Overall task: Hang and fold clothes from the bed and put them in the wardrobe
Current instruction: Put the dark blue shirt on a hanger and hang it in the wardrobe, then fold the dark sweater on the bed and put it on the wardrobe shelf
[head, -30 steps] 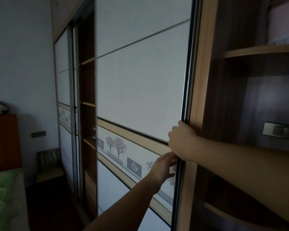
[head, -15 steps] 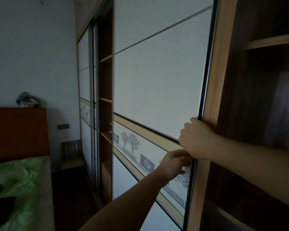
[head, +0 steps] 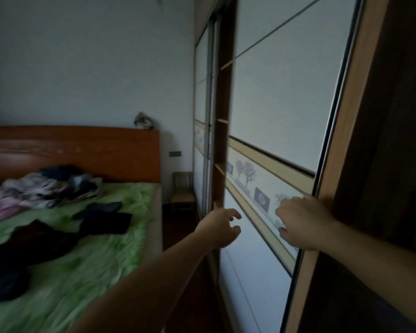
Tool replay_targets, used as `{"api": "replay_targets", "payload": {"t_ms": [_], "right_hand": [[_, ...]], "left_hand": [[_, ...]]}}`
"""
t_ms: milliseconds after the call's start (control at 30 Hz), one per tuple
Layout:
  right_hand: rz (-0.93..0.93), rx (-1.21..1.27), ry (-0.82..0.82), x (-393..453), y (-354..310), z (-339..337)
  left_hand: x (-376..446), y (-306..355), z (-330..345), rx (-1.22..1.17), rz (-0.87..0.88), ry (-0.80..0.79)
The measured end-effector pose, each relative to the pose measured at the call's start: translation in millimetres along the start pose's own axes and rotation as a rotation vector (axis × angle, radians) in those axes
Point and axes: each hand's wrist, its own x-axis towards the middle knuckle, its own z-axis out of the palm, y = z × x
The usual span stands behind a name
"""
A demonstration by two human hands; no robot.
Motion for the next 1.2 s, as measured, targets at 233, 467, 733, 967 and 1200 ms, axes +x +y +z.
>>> {"api": "replay_targets", "payload": {"t_ms": [233, 467, 733, 967, 1200], "right_hand": [[-0.140, 0.477, -0.150, -40.2, -96.3, 3.4], [-0.301, 0.643, -0.212, -55.2, -241.7, -30.4], [-0.435, 0.635, -0.221, -60.5, -422.3, -100.6], [-0.445, 0.623, -0.234, -64.1, -575.6, -152.6], [-0.402, 0.589, -0.213, -33.7, -643.3, -181.5]], "left_hand": [[-154.9, -42.3, -42.6, 0.162, -0.274, 0.086], [-310.5, -127.6, -104.0, 0.242, -0.555, 0.167], [-466.9, -236.7, -164.8, 0.236, -0.714, 0.225], [-568.9, -339.0, -230.4, 0.194, -0.771, 0.255], [-586.0, -412.7, -272.4, 0.228, -0.764, 0.264]]}}
